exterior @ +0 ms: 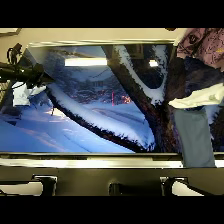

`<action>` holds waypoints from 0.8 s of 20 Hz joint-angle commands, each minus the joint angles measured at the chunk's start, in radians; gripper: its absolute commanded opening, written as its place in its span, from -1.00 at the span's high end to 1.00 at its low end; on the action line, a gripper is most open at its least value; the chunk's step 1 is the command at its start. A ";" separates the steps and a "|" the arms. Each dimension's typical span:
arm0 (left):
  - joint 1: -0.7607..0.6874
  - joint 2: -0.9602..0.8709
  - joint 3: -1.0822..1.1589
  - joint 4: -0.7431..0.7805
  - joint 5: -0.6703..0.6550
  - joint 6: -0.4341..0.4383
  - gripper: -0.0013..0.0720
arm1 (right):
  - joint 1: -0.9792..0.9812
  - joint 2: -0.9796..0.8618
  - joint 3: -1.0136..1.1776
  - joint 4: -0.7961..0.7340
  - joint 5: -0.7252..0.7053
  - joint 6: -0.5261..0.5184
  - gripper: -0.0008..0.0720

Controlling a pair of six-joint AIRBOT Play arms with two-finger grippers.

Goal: Fold the clothes and pants, and hang the long-sleeved shirts on hangers.

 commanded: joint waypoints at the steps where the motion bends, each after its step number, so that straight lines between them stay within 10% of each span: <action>1: -0.001 0.000 0.000 0.000 0.001 0.000 0.92 | -0.001 0.025 -0.002 -0.090 0.151 0.072 0.91; 16: -0.023 0.000 0.000 0.000 0.002 0.001 0.92 | 0.000 0.208 -0.592 -0.251 0.159 0.125 0.90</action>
